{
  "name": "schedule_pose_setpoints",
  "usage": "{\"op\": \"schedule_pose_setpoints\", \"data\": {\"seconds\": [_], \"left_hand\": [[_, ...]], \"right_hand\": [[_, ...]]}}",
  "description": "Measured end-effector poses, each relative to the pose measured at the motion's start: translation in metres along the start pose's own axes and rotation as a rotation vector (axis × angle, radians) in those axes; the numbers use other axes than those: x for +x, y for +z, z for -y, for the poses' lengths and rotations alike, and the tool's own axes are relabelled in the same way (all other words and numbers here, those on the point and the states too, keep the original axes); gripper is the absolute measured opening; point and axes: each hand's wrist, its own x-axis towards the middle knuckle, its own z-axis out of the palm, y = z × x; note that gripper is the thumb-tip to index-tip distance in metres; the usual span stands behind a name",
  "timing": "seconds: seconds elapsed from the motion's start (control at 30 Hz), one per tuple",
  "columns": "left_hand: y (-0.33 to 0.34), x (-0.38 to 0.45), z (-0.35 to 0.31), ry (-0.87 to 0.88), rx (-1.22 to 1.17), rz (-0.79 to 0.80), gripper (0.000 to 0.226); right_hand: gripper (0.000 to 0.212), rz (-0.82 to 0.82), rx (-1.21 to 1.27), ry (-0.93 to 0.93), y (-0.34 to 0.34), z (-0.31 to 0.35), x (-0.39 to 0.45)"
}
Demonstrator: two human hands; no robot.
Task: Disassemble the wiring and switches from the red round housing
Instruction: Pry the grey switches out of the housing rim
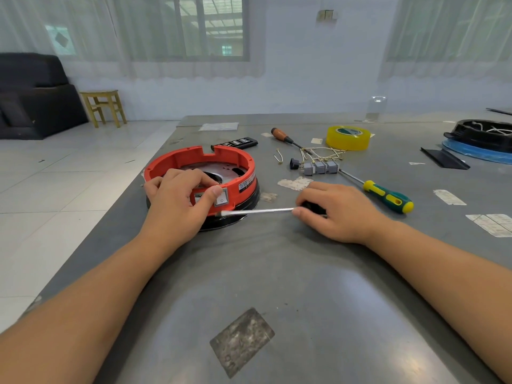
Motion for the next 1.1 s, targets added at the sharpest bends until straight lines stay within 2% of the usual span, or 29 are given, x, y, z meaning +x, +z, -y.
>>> {"op": "schedule_pose_setpoints", "data": {"seconds": [0.23,0.47,0.57,0.67,0.83,0.97,1.03,1.1], "left_hand": [[0.001,-0.001,-0.001,0.015,0.009,-0.013,0.007],[0.005,-0.004,-0.004,0.020,0.058,-0.066,0.012],[0.005,-0.006,-0.008,0.021,0.040,-0.042,0.012],[0.004,-0.007,-0.013,0.006,0.040,-0.020,0.022],[0.002,-0.008,-0.011,-0.020,0.037,-0.020,0.012],[-0.001,-0.008,-0.008,-0.021,0.033,-0.002,0.013],[-0.002,-0.009,-0.006,-0.022,0.023,-0.012,0.014],[-0.003,-0.010,-0.004,-0.019,0.011,-0.014,0.014]], "right_hand": [[0.044,-0.071,-0.118,0.111,0.000,-0.018,0.000],[0.054,-0.074,-0.146,0.074,0.000,-0.019,0.000],[0.054,-0.062,-0.151,0.029,-0.002,-0.013,0.000],[0.055,-0.051,-0.175,-0.007,-0.004,-0.011,0.000],[0.052,-0.036,-0.212,-0.035,-0.005,-0.012,0.001],[0.053,0.088,-0.173,-0.007,-0.010,-0.013,0.005],[0.051,0.207,-0.084,0.045,-0.014,-0.013,0.007],[0.046,0.254,0.028,0.077,-0.015,-0.012,0.008]]}}
